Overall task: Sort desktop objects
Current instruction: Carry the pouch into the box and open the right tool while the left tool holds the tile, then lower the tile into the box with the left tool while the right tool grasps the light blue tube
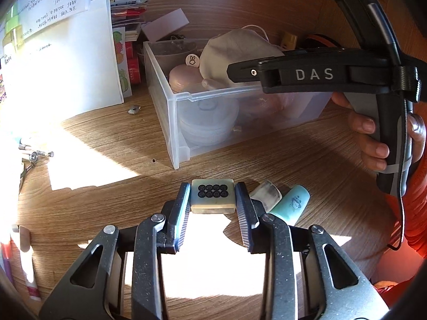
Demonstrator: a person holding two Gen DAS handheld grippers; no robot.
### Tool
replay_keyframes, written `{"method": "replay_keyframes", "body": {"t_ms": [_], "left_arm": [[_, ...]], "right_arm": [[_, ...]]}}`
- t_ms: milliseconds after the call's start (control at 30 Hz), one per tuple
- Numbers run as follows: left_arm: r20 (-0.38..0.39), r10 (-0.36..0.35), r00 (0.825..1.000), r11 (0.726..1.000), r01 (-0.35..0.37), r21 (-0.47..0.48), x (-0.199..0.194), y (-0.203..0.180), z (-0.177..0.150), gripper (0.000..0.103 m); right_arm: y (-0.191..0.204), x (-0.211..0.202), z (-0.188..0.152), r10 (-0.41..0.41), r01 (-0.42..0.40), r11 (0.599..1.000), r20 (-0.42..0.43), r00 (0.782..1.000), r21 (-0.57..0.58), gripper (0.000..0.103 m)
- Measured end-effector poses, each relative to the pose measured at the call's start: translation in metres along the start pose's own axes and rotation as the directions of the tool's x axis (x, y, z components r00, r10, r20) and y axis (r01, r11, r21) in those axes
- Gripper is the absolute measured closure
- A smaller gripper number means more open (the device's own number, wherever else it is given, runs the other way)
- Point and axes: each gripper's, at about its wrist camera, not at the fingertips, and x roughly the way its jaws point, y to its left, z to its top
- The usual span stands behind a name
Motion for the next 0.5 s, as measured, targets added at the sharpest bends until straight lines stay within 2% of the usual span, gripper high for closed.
{"method": "replay_keyframes", "body": {"t_ms": [267,500], "left_arm": [[0.08,0.023,0.997,1.0,-0.023,0.005,-0.027,0.0,0.009,0.07],[0.136,0.045,0.99,0.999,-0.045,-0.004,-0.049,0.006,0.015,0.07]], "right_arm": [[0.008,-0.03,-0.015,-0.003,0.005,1.0,0.051,0.999,-0.026,0.03],[0.014,-0.049,-0.034,0.047,-0.045,0.999,0.056,0.997,-0.022,0.03]]}}
